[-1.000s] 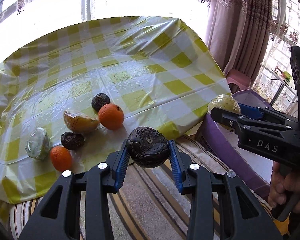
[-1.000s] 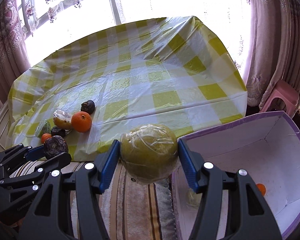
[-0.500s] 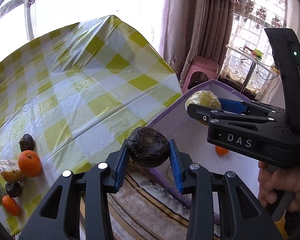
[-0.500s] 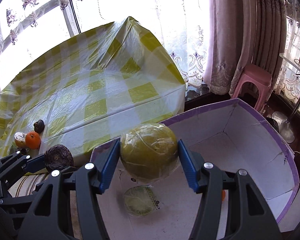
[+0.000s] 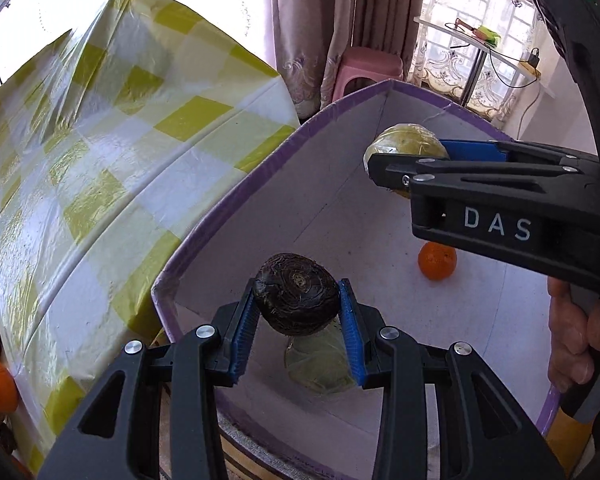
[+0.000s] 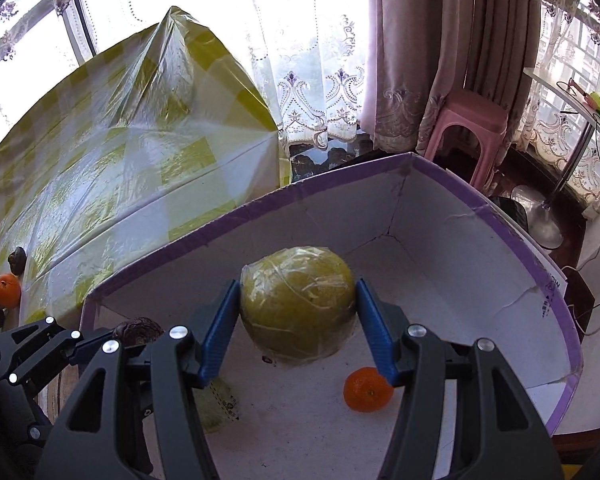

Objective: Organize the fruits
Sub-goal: 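Carry the beet and the wrapped fruit over the white box with both grippers, then open both grippers to drop the beet and wrapped fruit into the box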

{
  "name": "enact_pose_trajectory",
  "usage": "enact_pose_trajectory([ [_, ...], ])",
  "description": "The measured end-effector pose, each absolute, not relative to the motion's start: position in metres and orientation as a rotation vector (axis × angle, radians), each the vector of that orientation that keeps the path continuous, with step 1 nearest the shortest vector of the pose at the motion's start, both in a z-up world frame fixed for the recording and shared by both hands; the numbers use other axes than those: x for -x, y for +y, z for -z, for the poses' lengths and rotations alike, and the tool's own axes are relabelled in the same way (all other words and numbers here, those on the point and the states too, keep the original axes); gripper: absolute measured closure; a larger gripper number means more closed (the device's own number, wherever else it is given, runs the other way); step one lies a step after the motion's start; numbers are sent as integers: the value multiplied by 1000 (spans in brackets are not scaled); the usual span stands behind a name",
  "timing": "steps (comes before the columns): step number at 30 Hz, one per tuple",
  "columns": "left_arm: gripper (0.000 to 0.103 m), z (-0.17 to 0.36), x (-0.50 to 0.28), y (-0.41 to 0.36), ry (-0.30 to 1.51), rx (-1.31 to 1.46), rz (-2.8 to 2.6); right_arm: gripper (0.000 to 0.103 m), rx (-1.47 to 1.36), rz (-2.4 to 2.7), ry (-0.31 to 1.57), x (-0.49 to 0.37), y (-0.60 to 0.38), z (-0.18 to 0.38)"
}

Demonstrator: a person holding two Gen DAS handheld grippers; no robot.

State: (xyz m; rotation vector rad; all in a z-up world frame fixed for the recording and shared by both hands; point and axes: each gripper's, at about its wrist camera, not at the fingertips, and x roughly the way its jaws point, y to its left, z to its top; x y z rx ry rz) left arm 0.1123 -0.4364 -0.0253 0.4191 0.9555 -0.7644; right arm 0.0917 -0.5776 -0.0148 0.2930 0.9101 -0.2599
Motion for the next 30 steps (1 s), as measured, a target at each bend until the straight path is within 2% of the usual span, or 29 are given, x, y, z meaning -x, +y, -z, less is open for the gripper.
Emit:
enact_pose_trajectory([
  [17, 65, 43, -106, -442, 935, -495, 740, 42, -320, 334, 1043, -108, -583, 46],
  [20, 58, 42, -106, -440, 935, -484, 744, 40, -322, 345, 1042, -107, -585, 46],
  [22, 56, 41, -107, -440, 932, -483, 744, 30, -321, 354, 1028, -106, -587, 44],
  [25, 45, 37, -104, -440, 918, -477, 747, 24, -312, 354, 1012, -104, -588, 39],
  [30, 42, 28, -101, -434, 893, -439, 753, 23, -326, 374, 957, -93, -593, 27],
])
